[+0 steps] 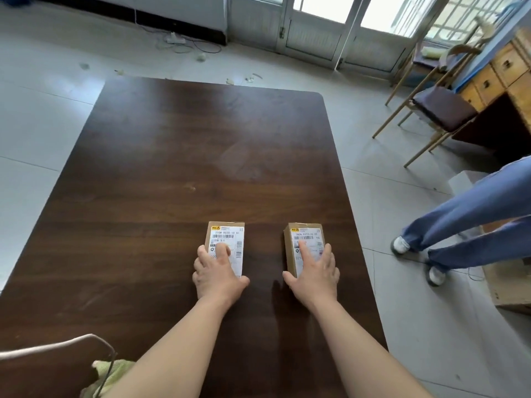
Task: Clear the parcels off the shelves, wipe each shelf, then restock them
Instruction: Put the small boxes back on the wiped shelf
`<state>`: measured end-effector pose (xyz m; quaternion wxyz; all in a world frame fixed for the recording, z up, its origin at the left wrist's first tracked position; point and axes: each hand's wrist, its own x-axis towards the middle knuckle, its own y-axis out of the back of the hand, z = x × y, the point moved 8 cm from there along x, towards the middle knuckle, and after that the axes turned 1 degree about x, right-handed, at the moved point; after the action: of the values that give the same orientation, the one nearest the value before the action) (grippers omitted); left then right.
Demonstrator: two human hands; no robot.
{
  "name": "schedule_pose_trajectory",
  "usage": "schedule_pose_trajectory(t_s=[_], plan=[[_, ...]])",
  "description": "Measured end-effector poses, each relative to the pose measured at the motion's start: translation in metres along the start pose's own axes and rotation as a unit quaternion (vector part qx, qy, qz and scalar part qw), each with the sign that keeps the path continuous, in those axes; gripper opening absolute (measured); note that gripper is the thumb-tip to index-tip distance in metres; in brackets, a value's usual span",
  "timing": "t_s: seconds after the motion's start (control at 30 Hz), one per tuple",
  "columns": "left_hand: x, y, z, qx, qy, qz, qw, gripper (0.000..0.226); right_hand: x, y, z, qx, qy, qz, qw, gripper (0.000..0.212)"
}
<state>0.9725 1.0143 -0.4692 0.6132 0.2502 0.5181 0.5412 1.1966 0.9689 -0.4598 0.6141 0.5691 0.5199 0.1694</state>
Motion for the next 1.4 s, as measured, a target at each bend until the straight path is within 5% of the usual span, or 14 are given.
schedule_pose_trajectory(t_s=[0.27, 0.67, 1.4], plan=[[-0.017, 0.027, -0.025, -0.052, 0.010, 0.063, 0.997, 0.066, 0.001, -0.014, -0.006, 0.033, 0.000, 0.002, 0.999, 0.082], [-0.048, 0.111, -0.102, -0.100, 0.065, 0.164, 0.979, 0.068, -0.050, -0.005, -0.132, 0.065, 0.159, 0.040, 0.984, 0.082], [-0.260, 0.242, -0.460, -0.167, 0.308, 0.336, 0.874, 0.067, -0.343, -0.108, -0.414, 0.041, 0.453, -0.014, 0.890, 0.083]])
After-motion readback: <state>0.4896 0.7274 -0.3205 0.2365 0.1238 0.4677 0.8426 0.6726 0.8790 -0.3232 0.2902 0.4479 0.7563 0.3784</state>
